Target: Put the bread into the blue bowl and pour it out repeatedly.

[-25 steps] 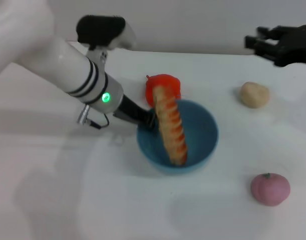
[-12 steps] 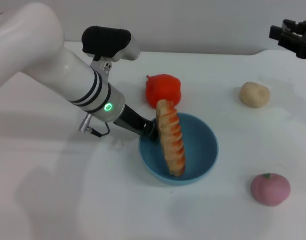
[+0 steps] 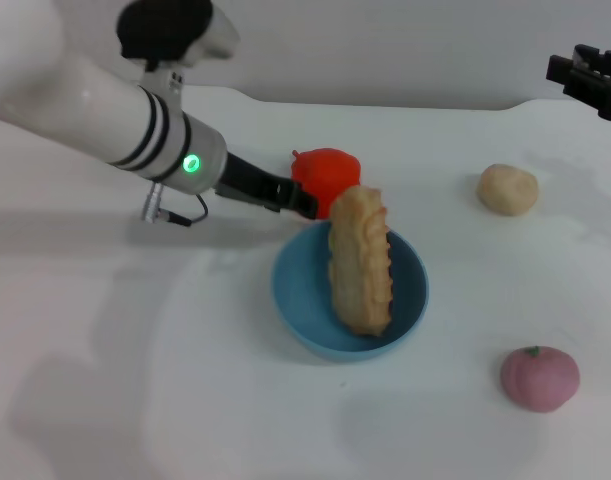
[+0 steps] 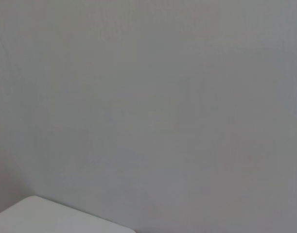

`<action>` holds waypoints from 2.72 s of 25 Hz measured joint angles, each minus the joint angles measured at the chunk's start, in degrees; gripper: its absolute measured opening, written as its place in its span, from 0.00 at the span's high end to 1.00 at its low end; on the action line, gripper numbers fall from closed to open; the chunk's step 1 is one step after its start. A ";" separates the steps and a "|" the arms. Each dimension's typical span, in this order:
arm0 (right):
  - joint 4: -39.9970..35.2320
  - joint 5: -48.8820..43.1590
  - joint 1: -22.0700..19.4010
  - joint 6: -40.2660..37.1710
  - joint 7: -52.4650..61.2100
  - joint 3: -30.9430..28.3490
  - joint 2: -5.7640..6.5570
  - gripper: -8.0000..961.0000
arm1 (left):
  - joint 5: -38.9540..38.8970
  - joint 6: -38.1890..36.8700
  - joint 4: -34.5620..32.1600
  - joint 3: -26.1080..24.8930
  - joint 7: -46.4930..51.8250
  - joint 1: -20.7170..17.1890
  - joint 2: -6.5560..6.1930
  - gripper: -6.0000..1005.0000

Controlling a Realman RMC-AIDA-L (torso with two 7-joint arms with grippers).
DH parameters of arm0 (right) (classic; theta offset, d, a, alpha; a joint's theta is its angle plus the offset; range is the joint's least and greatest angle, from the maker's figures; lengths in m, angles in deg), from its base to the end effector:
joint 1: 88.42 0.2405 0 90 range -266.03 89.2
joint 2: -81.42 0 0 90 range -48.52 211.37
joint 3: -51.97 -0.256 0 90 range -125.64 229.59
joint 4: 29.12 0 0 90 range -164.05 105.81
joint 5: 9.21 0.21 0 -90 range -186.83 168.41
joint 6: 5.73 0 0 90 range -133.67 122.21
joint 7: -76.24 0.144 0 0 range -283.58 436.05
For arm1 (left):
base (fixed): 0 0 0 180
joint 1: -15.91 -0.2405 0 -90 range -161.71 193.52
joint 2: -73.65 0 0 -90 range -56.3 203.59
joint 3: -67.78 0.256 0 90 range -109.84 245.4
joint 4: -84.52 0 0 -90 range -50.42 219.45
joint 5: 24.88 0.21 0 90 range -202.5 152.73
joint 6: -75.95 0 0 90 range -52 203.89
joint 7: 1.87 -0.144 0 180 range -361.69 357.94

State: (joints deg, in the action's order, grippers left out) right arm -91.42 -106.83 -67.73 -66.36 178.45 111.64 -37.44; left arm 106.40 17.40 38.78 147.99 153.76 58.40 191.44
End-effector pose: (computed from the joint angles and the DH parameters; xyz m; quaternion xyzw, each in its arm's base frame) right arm 0.2395 0.3797 0.0593 -0.8605 0.2857 0.2562 0.3351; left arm -0.2032 0.4047 -0.0570 -0.8429 -0.4992 0.0127 0.2003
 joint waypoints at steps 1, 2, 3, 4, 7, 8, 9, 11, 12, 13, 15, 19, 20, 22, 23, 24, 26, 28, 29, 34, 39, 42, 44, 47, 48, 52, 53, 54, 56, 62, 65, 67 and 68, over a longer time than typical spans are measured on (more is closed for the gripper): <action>0.25 0.18 -0.09 0.05 0.00 -0.02 0.00 0.58 | -0.05 0.17 -1.10 -0.65 -0.56 -0.67 -0.01 0.54; 0.62 0.54 -0.20 0.14 0.00 -0.03 0.02 0.58 | -0.08 0.47 -2.06 -1.16 -1.08 -1.36 -0.01 0.52; 0.91 0.85 -0.29 0.17 -0.01 -0.04 0.03 0.58 | -0.09 0.94 -2.75 -1.60 -1.50 -1.95 -0.02 0.52; 1.38 1.30 -0.36 0.21 -0.01 -0.16 0.06 0.58 | -0.09 1.63 -3.40 -2.08 -1.95 -2.52 -0.02 0.52; 3.22 3.23 -0.44 0.26 -0.03 -0.94 0.14 0.58 | -0.42 5.22 -4.85 -3.11 -3.37 -4.47 0.03 0.52; 4.06 4.23 -0.45 0.25 -0.06 -1.38 0.16 0.58 | -0.75 6.55 -5.37 -3.09 -4.07 -5.25 0.09 0.52; 5.08 5.58 -0.46 0.28 -0.11 -2.05 0.17 0.58 | -1.31 7.87 -5.97 -3.01 -4.89 -6.00 0.14 0.52; 7.31 8.66 -0.46 0.16 -0.45 -3.47 0.21 0.58 | -3.58 11.14 -7.67 -2.70 -7.51 -8.26 0.28 0.52; 8.73 10.69 -0.47 0.01 -0.76 -4.33 0.24 0.58 | -5.68 13.80 -8.85 -2.26 -9.61 -10.10 0.38 0.52; 10.14 12.56 -0.47 -0.17 -1.08 -5.02 0.26 0.58 | -7.76 16.28 -10.01 -1.58 -11.43 -11.80 0.43 0.52; 12.84 15.52 -0.48 -0.52 -1.48 -5.82 0.32 0.58 | -12.42 21.85 -12.39 1.22 -15.33 -15.55 0.37 0.52; 17.17 16.95 -0.47 -0.91 -1.59 -8.19 0.41 0.58 | -20.77 34.85 -17.97 7.45 -23.73 -22.67 0.22 0.52; 18.26 17.20 -0.48 -1.09 -1.59 -9.30 0.41 0.58 | -21.69 37.83 -19.04 8.99 -25.32 -23.88 0.21 0.52; 20.59 18.02 -0.48 -1.65 -1.59 -11.42 0.41 0.58 | -22.50 44.52 -21.30 13.05 -27.85 -26.27 0.19 0.52; 21.97 18.53 -0.48 -2.37 -1.59 -12.65 0.42 0.58 | -22.52 48.34 -22.35 15.37 -28.78 -27.42 0.17 0.52; 22.80 18.79 -0.48 -2.77 -1.63 -13.48 0.45 0.58 | -22.41 53.44 -23.35 18.64 -29.59 -28.62 0.15 0.52; 24.86 19.02 -0.53 -3.83 -2.30 -16.06 0.48 0.58 | -21.44 63.03 -24.38 24.50 -30.36 -30.18 0.07 0.53; 26.78 19.11 -0.60 -4.97 -3.94 -18.53 0.49 0.58 | -19.96 69.44 -24.48 27.82 -30.06 -30.54 0.01 0.53; 27.91 19.18 -0.61 -5.80 -5.06 -19.99 0.49 0.58 | -19.22 71.66 -24.44 28.44 -29.41 -30.43 -0.04 0.53; 34.77 23.40 -0.69 -9.81 -14.74 -26.29 0.52 0.58 | -18.88 70.66 -23.11 28.21 -25.54 -29.09 -0.19 0.53; 42.96 34.29 -1.62 -12.45 -33.64 -28.12 0.27 0.58 | -19.00 67.38 -22.45 26.59 -20.29 -28.90 -0.32 0.53; 46.69 37.91 -1.61 -13.80 -42.93 -28.20 0.16 0.58 | -20.07 60.36 -22.52 21.23 -14.51 -28.48 -0.14 0.53; 48.11 38.52 -1.41 -14.19 -45.48 -28.20 0.14 0.58 | -21.64 52.90 -21.59 15.49 -9.73 -27.11 -0.16 0.53; 48.66 38.62 -1.23 -14.17 -46.43 -28.22 0.15 0.58 | -23.57 43.60 -17.95 7.22 -8.20 -24.21 -0.24 0.53; 48.71 38.63 -1.20 -14.10 -46.70 -28.22 0.15 0.58 | -23.79 41.84 -16.36 5.36 -8.57 -23.50 -0.22 0.53; 49.36 38.66 -1.18 -13.97 -47.46 -28.26 0.11 0.58 | -23.87 41.56 -12.22 2.89 -11.77 -22.36 -0.10 0.53; 49.56 38.67 -1.17 -13.95 -47.58 -28.27 0.11 0.58 | -24.12 43.19 -10.87 2.94 -14.62 -22.77 0.05 0.53; 49.67 38.67 -1.18 -13.94 -47.64 -28.28 0.11 0.58 | -24.84 42.80 -10.75 2.91 -15.13 -23.03 0.01 0.53; 49.83 38.69 -1.15 -13.93 -47.71 -28.29 0.12 0.58 | -28.21 39.56 -10.11 1.07 -15.78 -23.21 -0.19 0.53; 50.36 38.67 -0.70 -13.86 -48.37 -27.95 0.13 0.58 | -46.98 13.06 4.19 -23.27 -28.46 -19.20 -0.30 0.53; 50.67 38.55 -0.55 -13.81 -48.40 -27.88 0.18 0.58 | -51.21 5.49 11.51 -32.78 -37.39 -17.92 -0.20 0.53; 50.68 38.45 -0.55 -13.80 -48.41 -27.79 0.19 0.58 | -52.68 4.72 12.54 -34.50 -42.95 -18.15 0.14 0.53; 50.69 38.41 -0.55 -13.80 -48.41 -27.78 0.19 0.58 | -53.97 4.62 12.99 -34.93 -47.45 -18.46 0.35 0.53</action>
State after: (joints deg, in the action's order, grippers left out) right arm -40.74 -68.42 -68.28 -80.16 130.04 83.86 -37.25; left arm 52.43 22.01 51.77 113.06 106.31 39.95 191.79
